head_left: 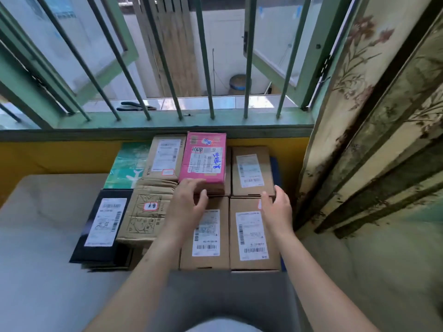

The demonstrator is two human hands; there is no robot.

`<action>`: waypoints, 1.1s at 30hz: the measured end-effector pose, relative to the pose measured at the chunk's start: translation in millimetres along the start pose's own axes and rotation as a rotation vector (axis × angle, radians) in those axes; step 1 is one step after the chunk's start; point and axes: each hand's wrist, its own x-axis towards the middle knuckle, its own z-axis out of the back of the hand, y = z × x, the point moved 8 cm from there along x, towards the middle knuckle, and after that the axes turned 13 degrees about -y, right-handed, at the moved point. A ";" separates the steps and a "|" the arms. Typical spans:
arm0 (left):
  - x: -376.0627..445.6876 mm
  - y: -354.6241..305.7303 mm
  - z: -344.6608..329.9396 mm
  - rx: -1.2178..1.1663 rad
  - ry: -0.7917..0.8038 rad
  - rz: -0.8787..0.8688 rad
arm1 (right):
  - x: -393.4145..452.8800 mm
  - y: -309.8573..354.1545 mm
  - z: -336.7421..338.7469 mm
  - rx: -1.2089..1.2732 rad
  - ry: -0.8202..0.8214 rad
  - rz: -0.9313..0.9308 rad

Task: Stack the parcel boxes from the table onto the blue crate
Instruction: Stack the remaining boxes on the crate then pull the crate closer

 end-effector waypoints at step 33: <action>-124.4 295.2 141.7 -0.421 0.360 1.221 | -118.2 -124.5 5.5 -0.049 -0.052 -0.588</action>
